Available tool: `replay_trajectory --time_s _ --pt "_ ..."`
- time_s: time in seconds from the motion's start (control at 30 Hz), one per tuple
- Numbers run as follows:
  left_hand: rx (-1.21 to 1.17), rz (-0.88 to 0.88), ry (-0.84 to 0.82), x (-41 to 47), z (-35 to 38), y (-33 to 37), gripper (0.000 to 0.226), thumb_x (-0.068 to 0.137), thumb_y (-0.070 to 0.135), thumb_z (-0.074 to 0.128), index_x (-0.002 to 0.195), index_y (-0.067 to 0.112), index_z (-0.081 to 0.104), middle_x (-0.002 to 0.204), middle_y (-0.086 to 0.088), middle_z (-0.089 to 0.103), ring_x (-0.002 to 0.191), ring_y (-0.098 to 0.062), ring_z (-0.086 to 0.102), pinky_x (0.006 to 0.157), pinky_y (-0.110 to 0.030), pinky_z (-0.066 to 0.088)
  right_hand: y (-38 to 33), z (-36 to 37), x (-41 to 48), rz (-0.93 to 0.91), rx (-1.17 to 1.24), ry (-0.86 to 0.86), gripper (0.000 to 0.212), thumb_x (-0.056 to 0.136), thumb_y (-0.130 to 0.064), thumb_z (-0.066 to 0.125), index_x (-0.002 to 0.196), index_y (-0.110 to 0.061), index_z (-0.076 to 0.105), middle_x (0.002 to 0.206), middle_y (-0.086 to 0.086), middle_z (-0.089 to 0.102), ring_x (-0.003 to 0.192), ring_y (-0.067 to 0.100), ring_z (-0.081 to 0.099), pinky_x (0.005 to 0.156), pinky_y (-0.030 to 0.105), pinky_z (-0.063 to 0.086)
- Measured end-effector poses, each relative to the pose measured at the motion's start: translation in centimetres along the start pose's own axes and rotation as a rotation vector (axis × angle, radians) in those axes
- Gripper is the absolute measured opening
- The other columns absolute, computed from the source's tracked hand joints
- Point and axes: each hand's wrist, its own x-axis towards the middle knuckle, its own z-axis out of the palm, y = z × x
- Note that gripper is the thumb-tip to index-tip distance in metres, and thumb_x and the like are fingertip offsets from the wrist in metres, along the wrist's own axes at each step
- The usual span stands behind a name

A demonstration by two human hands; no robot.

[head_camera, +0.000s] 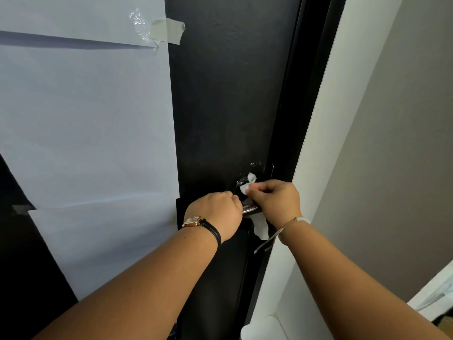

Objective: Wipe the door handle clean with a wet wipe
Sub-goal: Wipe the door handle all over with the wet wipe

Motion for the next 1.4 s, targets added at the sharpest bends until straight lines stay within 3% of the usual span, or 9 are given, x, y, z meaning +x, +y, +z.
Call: replay_trajectory --time_s 0.07,0.13,0.27,0.57,0.7,0.8,1.07,1.23,1.4 --pt "-0.003 0.007 0.002 0.0 0.0 -0.1 0.04 0.098 0.035 0.022 0.095 0.018 0.058 0.077 0.0 0.057 0.068 -0.016 0.054 0.053 -0.028 0.035 0.6 0.2 0.4 0.248 0.268 0.09 0.013 0.071 -0.022 0.077 0.063 -0.015 0.07 0.075 0.011 0.072 0.074 0.028 0.069 0.075 0.036 0.057" --pt "-0.012 0.014 0.002 -0.1 0.0 -0.1 0.04 0.098 0.035 0.022 0.094 0.017 0.059 0.077 0.0 0.057 0.068 -0.017 0.053 0.05 -0.027 0.033 1.7 0.2 0.6 0.347 0.14 0.074 0.019 0.075 -0.021 0.072 0.06 -0.011 0.066 0.073 0.017 0.068 0.07 0.03 0.062 0.068 0.03 0.051" --pt "-0.021 0.019 0.012 -0.1 0.1 -0.3 0.04 0.098 0.034 0.023 0.095 0.017 0.059 0.076 0.001 0.056 0.067 -0.016 0.052 0.049 -0.027 0.032 2.8 1.1 -0.8 0.23 -0.002 -0.003 0.022 0.076 -0.007 0.067 0.057 -0.018 0.062 0.057 0.001 0.058 0.061 0.016 0.053 0.056 0.023 0.044" --pt "-0.017 0.034 0.028 0.0 0.3 -0.4 0.04 0.098 0.035 0.023 0.095 0.018 0.059 0.077 0.002 0.057 0.067 -0.016 0.054 0.05 -0.027 0.034 0.6 -1.6 0.1 0.065 0.266 0.028 0.012 0.082 -0.008 0.065 0.08 -0.019 0.069 0.082 0.005 0.07 0.079 0.017 0.065 0.071 0.024 0.053" --pt "-0.014 0.032 0.032 -0.1 0.3 -0.3 0.038 0.098 0.036 0.024 0.093 0.02 0.058 0.073 0.004 0.054 0.064 -0.015 0.052 0.048 -0.026 0.032 -0.9 -0.2 0.5 -0.199 -0.141 0.027 0.012 0.085 -0.011 0.06 0.092 -0.014 0.07 0.094 -0.002 0.064 0.085 0.01 0.058 0.072 0.008 0.042" --pt "-0.023 0.027 0.031 -0.1 0.3 -0.3 0.037 0.097 0.036 0.025 0.092 0.02 0.059 0.072 0.004 0.053 0.065 -0.017 0.052 0.051 -0.027 0.035 -1.0 1.2 0.5 -0.365 -0.384 -0.005 0.015 0.086 -0.008 0.059 0.096 -0.006 0.07 0.103 0.003 0.057 0.089 0.01 0.05 0.078 0.013 0.041" --pt "-0.028 0.026 0.048 -0.2 0.3 -0.3 0.037 0.097 0.035 0.026 0.093 0.02 0.059 0.073 0.004 0.054 0.065 -0.016 0.052 0.047 -0.026 0.032 -1.5 1.6 1.2 -0.312 -0.382 0.218 0.008 0.084 -0.008 0.059 0.085 -0.009 0.067 0.092 0.006 0.061 0.075 0.013 0.051 0.06 0.015 0.037" --pt "-0.04 0.019 0.056 -0.2 0.4 -0.3 0.035 0.096 0.035 0.028 0.088 0.021 0.058 0.061 0.007 0.045 0.06 -0.016 0.051 0.05 -0.027 0.034 -1.7 2.6 1.4 -0.5 -0.601 0.112 0.009 0.072 -0.001 0.069 0.068 -0.009 0.068 0.077 0.008 0.063 0.072 0.022 0.057 0.057 0.025 0.041" --pt "-0.049 0.02 0.061 -0.3 0.4 -0.3 0.035 0.097 0.035 0.027 0.09 0.021 0.059 0.066 0.005 0.048 0.063 -0.017 0.051 0.051 -0.026 0.036 -1.6 2.6 1.7 -0.413 -0.592 0.178 0.01 0.08 -0.014 0.066 0.075 -0.006 0.068 0.086 0.009 0.061 0.069 0.02 0.053 0.06 0.025 0.041"
